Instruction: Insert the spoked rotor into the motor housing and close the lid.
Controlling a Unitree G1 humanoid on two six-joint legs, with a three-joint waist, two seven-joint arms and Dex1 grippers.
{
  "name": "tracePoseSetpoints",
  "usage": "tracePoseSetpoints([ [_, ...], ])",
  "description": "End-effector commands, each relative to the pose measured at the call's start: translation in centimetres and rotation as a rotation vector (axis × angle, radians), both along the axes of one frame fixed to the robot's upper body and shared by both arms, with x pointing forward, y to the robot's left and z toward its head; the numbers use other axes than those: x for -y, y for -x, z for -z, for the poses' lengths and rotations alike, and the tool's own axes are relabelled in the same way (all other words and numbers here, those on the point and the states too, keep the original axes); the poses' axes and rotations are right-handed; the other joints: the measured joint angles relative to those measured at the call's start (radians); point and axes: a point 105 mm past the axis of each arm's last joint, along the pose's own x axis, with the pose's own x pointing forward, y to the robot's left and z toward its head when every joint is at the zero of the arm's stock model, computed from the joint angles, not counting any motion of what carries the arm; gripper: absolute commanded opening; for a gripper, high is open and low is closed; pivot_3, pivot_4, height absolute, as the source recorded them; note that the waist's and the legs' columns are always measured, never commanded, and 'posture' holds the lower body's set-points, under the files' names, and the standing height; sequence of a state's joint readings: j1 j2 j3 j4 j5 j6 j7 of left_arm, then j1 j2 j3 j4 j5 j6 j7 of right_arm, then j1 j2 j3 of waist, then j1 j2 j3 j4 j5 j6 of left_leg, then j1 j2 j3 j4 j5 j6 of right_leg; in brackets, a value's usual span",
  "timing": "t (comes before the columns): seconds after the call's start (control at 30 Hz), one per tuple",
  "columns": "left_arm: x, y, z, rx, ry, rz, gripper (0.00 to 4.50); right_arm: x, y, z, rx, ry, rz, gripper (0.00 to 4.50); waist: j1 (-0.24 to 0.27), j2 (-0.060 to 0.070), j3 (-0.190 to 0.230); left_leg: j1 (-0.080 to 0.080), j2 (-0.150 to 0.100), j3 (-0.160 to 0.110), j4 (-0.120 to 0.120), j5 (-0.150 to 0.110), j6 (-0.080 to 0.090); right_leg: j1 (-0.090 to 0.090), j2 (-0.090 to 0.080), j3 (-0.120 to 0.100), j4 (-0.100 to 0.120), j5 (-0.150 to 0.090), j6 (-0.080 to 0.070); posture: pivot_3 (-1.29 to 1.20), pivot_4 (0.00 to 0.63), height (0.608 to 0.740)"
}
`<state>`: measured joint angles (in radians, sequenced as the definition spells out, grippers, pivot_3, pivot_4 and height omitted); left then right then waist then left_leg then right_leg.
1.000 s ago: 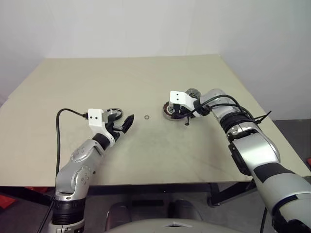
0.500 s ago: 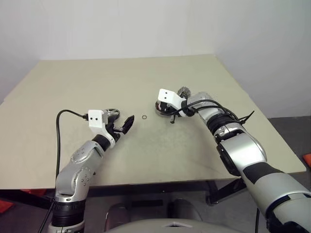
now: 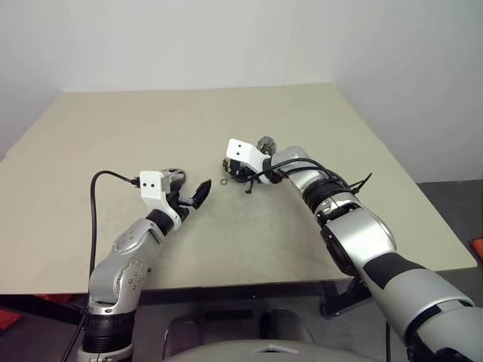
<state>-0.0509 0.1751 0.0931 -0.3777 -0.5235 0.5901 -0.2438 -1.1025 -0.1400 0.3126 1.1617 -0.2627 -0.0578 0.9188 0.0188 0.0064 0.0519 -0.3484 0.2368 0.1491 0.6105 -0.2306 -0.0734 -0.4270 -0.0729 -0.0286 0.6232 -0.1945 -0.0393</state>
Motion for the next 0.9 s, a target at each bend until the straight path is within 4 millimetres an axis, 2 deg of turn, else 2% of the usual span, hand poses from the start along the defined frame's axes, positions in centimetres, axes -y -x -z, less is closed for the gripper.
tracePoseSetpoints([
  [0.03, 0.2, 0.2, -1.5, 0.061, -0.001, 0.006, 4.5, -1.2, -0.9, -3.3, 0.08, -0.081, 0.001, 0.04, 0.003, 0.0, 0.0, 0.0, 0.0, 0.0, 0.0, 0.0, 0.0, 0.0, 0.0, 0.0, 0.0, 0.0, 0.0, 0.0, 0.0, 0.74],
  [0.37, 0.3, 0.2, -1.6, 0.064, -0.003, 0.017, 4.5, 0.4, -2.1, -3.0, 0.115, -0.064, 0.104, 0.04, 0.009, 0.003, 0.002, 0.0, 0.0, 0.0, 0.0, 0.0, 0.0, 0.0, 0.0, 0.0, 0.0, 0.0, 0.0, 0.0, 0.0, 0.74],
  [0.9, 0.6, 0.2, -1.5, 0.063, 0.004, 0.025, 4.5, 3.7, -3.4, -2.3, 0.19, 0.055, 0.205, 0.04, 0.025, 0.004, 0.003, -0.001, -0.001, 0.0, 0.0, 0.0, 0.0, 0.0, -0.001, 0.0, 0.0, 0.0, 0.0, 0.0, 0.0, 0.74],
])
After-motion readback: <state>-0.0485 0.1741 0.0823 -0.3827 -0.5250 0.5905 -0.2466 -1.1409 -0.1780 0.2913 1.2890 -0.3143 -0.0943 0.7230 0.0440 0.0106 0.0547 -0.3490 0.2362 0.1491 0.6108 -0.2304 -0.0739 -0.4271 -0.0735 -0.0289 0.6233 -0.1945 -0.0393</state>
